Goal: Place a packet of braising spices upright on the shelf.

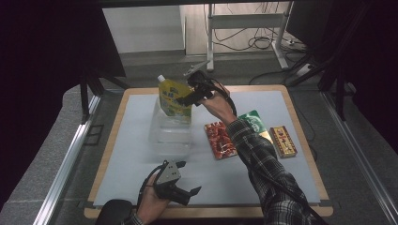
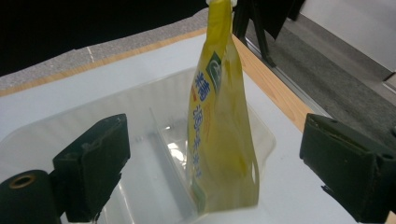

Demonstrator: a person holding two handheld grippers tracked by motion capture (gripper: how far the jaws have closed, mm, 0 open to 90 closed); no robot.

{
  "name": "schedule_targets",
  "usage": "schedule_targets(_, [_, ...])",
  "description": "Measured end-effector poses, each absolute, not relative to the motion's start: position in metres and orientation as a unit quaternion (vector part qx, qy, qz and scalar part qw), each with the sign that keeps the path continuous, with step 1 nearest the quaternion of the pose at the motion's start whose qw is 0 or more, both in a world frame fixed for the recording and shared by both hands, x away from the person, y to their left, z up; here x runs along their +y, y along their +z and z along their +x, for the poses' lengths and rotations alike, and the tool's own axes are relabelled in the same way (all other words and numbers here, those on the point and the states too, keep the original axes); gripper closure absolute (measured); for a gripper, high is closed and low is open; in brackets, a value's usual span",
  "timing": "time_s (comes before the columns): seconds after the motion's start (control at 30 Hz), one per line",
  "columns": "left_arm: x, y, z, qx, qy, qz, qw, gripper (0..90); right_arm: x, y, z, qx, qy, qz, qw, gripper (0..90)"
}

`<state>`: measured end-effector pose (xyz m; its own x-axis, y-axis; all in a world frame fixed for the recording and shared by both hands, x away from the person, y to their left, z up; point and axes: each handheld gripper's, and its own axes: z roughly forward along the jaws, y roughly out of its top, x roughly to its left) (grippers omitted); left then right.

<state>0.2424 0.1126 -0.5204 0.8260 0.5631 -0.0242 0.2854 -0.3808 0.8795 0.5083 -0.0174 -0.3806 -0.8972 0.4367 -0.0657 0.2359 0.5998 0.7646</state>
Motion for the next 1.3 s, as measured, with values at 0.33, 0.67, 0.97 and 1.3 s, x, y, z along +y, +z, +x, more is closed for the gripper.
schedule_targets(0.33, [0.112, -0.521, 0.243, 0.261, 0.14, 0.818, 0.493, 0.4, -0.034, -0.383, 0.499, 0.88, 0.42, 0.191, 0.114, 0.3])
schedule_targets(0.67, [0.112, -0.521, 0.243, 0.261, 0.138, 0.819, 0.492, 0.4, -0.049, -0.39, 0.485, 0.883, 0.42, 0.184, 0.104, 0.0])
schedule_targets(0.97, [0.111, -0.522, 0.243, 0.26, 0.138, 0.82, 0.491, 0.4, -0.064, -0.395, 0.47, 0.886, 0.413, 0.181, 0.106, 0.0])
schedule_targets(1.3, [0.111, -0.522, 0.244, 0.26, 0.136, 0.821, 0.49, 0.4, -0.085, -0.399, 0.455, 0.888, 0.408, 0.183, 0.108, 0.0])
